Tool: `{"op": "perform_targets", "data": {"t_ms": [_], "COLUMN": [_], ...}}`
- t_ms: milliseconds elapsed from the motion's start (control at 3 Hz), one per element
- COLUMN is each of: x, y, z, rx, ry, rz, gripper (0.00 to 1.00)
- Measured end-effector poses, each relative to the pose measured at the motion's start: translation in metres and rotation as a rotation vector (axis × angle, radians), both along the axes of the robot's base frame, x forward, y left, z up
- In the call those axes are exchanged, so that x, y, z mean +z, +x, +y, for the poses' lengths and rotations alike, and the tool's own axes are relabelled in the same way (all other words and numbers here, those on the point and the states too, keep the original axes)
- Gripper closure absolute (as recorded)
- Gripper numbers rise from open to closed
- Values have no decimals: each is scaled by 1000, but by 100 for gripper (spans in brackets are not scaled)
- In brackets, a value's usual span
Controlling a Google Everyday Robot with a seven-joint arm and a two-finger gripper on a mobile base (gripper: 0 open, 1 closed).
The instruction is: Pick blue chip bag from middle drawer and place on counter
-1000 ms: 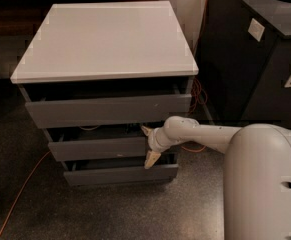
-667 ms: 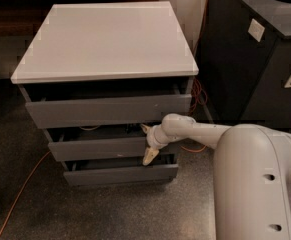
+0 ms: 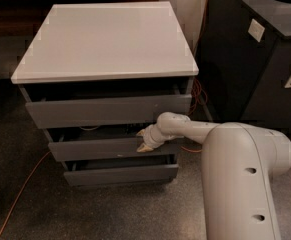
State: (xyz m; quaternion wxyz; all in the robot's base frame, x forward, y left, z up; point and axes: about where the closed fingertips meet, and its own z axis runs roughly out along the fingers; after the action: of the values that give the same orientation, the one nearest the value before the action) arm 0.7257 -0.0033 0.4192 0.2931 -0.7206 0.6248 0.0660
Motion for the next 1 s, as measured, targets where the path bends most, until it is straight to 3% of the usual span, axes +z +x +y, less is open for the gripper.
{"op": "perform_targets", "data": {"t_ms": [333,667,1000], "x": [-2,1,1], "y": [-7,-7,-7], "z": [1,1,1], "rx": [-3,-3,-3], "ry": [-1,-1,-1], "rz": [21,21,21], "gripper": [71,100,100]}}
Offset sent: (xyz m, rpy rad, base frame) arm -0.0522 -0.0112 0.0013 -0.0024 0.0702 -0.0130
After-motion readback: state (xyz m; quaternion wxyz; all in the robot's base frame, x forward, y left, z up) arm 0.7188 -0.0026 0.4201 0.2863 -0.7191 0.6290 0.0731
